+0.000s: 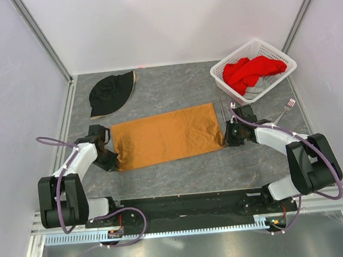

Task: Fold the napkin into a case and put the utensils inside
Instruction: Fold and flatten the napkin at the center of the board.

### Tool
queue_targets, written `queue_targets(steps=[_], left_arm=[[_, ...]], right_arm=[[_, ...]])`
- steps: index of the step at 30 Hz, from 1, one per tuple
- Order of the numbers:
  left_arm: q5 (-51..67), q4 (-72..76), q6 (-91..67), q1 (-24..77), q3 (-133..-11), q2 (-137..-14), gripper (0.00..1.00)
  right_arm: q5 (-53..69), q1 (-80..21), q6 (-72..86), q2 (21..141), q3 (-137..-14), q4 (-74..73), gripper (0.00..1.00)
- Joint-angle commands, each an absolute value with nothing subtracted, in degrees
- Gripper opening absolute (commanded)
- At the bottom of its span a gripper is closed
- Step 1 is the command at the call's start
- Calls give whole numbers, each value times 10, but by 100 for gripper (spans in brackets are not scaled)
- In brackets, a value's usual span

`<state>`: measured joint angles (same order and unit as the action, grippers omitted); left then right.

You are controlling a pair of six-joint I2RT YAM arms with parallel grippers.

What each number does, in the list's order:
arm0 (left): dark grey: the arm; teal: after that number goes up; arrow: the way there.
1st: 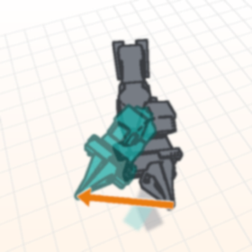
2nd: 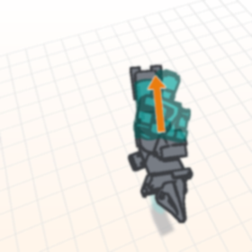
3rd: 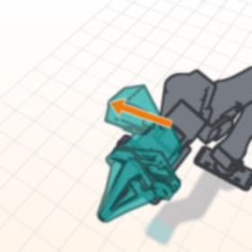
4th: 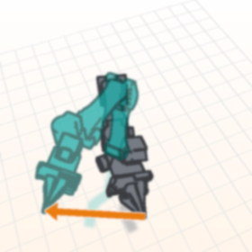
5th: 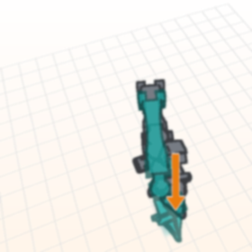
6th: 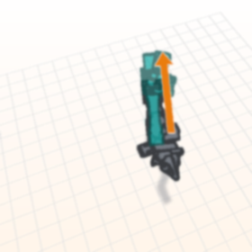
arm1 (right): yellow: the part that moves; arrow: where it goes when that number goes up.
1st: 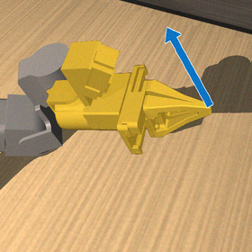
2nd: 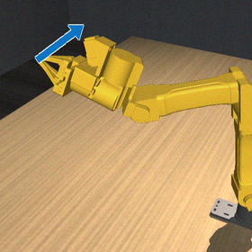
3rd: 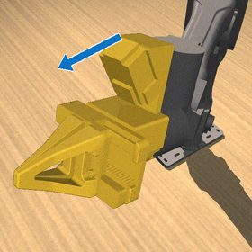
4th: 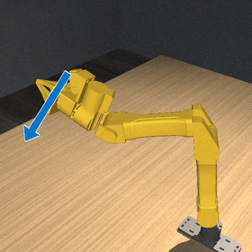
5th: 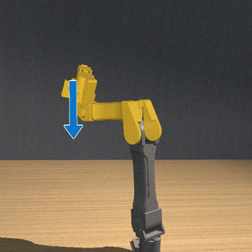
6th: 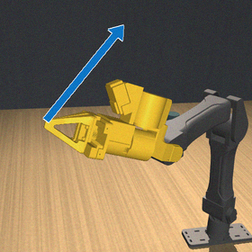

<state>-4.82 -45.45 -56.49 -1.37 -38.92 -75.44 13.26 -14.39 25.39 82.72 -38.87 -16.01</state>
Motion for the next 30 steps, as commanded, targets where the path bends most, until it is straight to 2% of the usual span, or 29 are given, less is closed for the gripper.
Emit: queue_targets(steps=[1, 2, 4, 5, 8, 10, 12, 14, 15, 20, 27, 30], left_arm=[[-37, -488, -598, -13, -389, -699, 13], [-26, -500, -603, -14, -391, -682, 31], [-11, -517, -607, -17, -399, -633, 50], [-2, -538, -605, -24, -405, -617, 63], [-11, -555, -600, -27, -433, -569, 65], [-13, -545, -597, -27, -448, -558, 65], [15, -484, -573, -27, -445, -574, 54], [71, -421, -554, -27, -442, -620, 36], [84, -404, -547, -26, -440, -638, 33], [104, -352, -529, -25, -433, -718, 20], [65, -324, -487, -26, -406, -765, 11], [83, -311, -472, -24, -387, -687, 17]], right_arm=[[141, -142, 250, 793, -399, -182, 14], [141, -142, 246, 775, -408, -192, 17], [139, -142, 243, 750, -413, -218, 29], [130, -142, 238, 729, -418, -224, 32], [130, -142, 231, 703, -432, -245, 47], [123, -142, 229, 706, -441, -243, 55], [127, -142, 221, 733, -459, -227, 54], [141, -142, 227, 769, -465, -195, 47], [166, -142, 235, 779, -467, -183, 41], [185, -142, 252, 832, -440, -113, 29], [149, -142, 250, 866, -359, -64, 21], [153, -142, 269, 840, -313, -67, 20]])
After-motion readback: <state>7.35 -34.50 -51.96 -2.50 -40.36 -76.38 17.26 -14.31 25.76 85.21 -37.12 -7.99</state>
